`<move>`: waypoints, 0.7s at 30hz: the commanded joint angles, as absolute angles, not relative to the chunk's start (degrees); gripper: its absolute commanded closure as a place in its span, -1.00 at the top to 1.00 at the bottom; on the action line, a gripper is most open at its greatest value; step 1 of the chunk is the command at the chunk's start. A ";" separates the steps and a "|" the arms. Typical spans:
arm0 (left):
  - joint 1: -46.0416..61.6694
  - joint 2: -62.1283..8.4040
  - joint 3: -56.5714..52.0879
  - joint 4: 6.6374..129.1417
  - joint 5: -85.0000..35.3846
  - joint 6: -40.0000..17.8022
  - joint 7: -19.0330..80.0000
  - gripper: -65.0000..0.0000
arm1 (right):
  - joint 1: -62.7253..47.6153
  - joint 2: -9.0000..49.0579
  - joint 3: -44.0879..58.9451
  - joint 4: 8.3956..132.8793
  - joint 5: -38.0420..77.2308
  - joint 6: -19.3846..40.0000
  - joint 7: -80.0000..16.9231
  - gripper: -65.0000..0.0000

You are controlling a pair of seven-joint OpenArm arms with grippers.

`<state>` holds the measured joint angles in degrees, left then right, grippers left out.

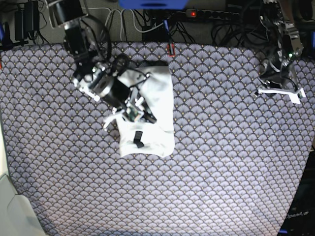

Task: Fold the T-shirt properly
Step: 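Tuck the bundle's loose edge under with the right gripper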

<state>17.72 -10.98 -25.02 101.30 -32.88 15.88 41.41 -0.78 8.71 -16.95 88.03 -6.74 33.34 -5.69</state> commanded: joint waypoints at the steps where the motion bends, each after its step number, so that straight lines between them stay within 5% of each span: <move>1: 18.07 -11.65 -25.27 102.37 -32.92 15.60 40.31 -0.99 | 1.80 8.66 -17.10 88.66 -5.85 33.27 -5.23 -1.00; 13: 21.67 -11.56 -25.45 104.22 -32.92 15.60 40.31 -0.99 | 20.18 4.26 -16.92 64.22 -5.67 40.00 -5.85 -1.00; 21: 24.40 -11.56 -25.54 107.74 -32.92 15.69 40.31 -0.99 | 28.53 2.86 -17.10 43.38 -5.93 40.00 8.75 -1.00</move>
